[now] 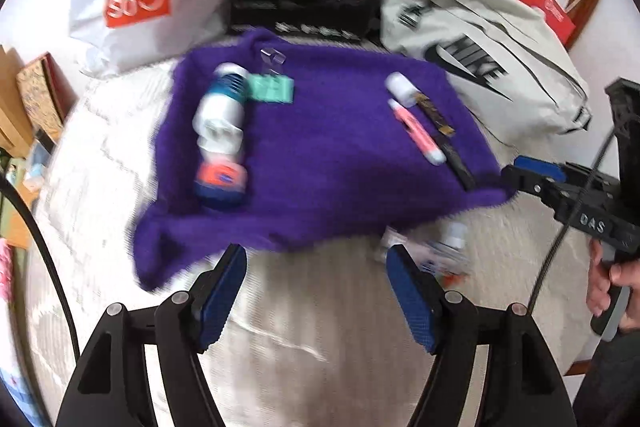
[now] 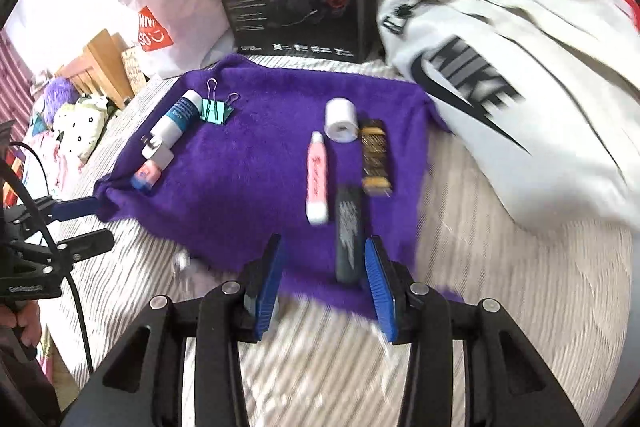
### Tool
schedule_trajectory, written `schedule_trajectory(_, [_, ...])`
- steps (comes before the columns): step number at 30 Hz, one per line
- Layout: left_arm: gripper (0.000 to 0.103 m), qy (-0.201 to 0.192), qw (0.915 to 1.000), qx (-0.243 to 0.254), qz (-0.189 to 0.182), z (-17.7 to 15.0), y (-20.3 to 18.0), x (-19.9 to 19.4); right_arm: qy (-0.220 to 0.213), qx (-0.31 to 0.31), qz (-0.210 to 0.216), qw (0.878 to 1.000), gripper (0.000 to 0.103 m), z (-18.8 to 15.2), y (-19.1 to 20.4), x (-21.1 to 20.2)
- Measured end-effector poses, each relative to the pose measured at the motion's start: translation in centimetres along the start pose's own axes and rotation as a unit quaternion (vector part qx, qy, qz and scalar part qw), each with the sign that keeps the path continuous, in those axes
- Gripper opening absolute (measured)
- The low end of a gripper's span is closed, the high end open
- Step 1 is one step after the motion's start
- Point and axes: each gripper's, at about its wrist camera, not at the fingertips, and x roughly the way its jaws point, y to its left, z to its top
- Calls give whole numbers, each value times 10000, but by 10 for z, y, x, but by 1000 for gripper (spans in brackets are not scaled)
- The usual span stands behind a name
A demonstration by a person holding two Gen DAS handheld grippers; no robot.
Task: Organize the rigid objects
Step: 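Grasp the clear mint bottle with left tool while right grasps small white USB light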
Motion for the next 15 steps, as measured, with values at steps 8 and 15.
schedule_trajectory(8, [71, 270, 9989, -214, -329, -5, -42, 28, 36, 203, -108, 9997, 42, -66, -29, -41])
schedule_trajectory(15, [71, 581, 9982, -92, 78, 2, -67, 59, 224, 357, -126, 9990, 42, -122, -46, -58])
